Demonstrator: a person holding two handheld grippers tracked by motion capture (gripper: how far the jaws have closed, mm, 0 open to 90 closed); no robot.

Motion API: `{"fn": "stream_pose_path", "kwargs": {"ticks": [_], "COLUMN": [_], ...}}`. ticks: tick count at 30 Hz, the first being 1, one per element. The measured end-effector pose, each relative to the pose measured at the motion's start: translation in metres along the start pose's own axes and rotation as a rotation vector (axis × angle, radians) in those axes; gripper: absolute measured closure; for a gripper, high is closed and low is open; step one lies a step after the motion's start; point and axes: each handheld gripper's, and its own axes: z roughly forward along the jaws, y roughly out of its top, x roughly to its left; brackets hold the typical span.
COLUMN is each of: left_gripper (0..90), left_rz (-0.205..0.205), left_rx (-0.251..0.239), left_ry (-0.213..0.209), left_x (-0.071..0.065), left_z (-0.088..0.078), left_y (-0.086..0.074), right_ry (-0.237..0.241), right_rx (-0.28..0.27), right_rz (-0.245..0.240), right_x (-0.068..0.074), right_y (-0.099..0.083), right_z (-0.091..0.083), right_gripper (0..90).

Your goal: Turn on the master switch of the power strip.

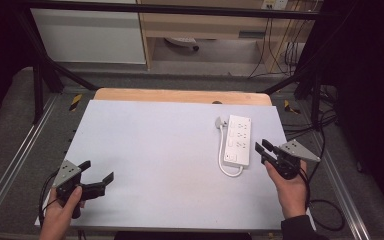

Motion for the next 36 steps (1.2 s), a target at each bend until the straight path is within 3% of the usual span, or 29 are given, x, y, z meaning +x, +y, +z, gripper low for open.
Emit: {"fn": "stream_pose_path", "kwargs": {"ticks": [5,16,36], "left_gripper": [5.7,5.7,5.7], "left_rz": [0.000,0.001,0.007], "left_rx": [0.001,0.002,0.006], "left_ry": [0.000,-0.001,-0.001], "left_x": [0.000,-0.001,-0.001], "left_z": [0.000,0.000,0.000], "left_y": [0.000,0.000,0.000], "right_ry": [0.008,0.032,0.046], "right_rx": [-0.019,-0.028,0.001], "right_rz": [-0.016,-0.015,-0.004], "right_x": [0.001,0.005,0.008], "right_y": [0.009,0.019,0.019], "right_z": [0.002,0.013,0.041], "right_gripper": [78.2,87.0,90.0]}}
